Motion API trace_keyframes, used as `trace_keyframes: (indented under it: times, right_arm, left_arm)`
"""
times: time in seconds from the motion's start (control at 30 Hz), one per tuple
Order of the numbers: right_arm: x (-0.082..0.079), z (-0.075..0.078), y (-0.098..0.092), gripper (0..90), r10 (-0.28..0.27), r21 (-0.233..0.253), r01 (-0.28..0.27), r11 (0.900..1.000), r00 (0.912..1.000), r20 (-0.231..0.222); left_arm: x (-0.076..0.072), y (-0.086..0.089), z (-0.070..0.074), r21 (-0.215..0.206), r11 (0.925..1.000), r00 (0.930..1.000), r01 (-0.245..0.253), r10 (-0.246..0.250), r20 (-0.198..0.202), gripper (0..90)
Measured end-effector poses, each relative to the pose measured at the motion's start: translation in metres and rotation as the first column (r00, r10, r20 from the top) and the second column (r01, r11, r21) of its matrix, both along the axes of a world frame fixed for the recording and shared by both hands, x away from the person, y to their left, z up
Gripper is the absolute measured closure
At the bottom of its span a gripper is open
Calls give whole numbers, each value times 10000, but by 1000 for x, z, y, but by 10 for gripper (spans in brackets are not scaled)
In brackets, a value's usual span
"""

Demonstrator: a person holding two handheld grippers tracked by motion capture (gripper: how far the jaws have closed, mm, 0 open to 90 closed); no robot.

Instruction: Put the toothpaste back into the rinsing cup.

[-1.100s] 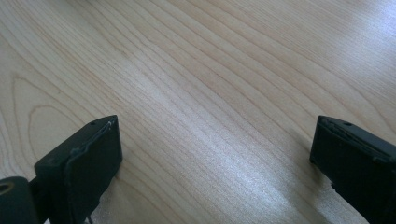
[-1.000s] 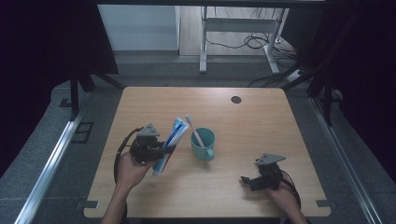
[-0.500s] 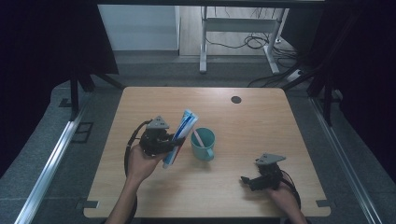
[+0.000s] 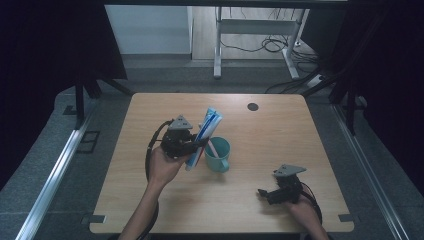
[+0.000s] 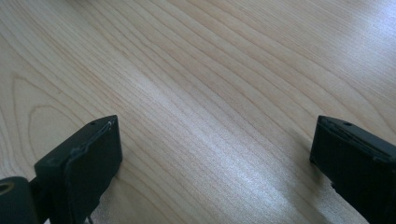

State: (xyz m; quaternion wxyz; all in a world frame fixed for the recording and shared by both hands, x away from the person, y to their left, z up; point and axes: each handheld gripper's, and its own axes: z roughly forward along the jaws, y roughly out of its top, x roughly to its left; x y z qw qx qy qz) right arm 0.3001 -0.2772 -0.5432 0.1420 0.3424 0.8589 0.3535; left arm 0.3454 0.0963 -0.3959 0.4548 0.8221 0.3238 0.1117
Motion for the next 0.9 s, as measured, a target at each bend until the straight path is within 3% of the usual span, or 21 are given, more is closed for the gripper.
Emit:
trace_keyframes:
  times: [0.9]
  right_arm:
    - [0,0,0,20,8,-23,-8,10000,10000,-4]
  left_arm:
    - [33,-32,7,-490,9983,9984,-302,325,462,727]
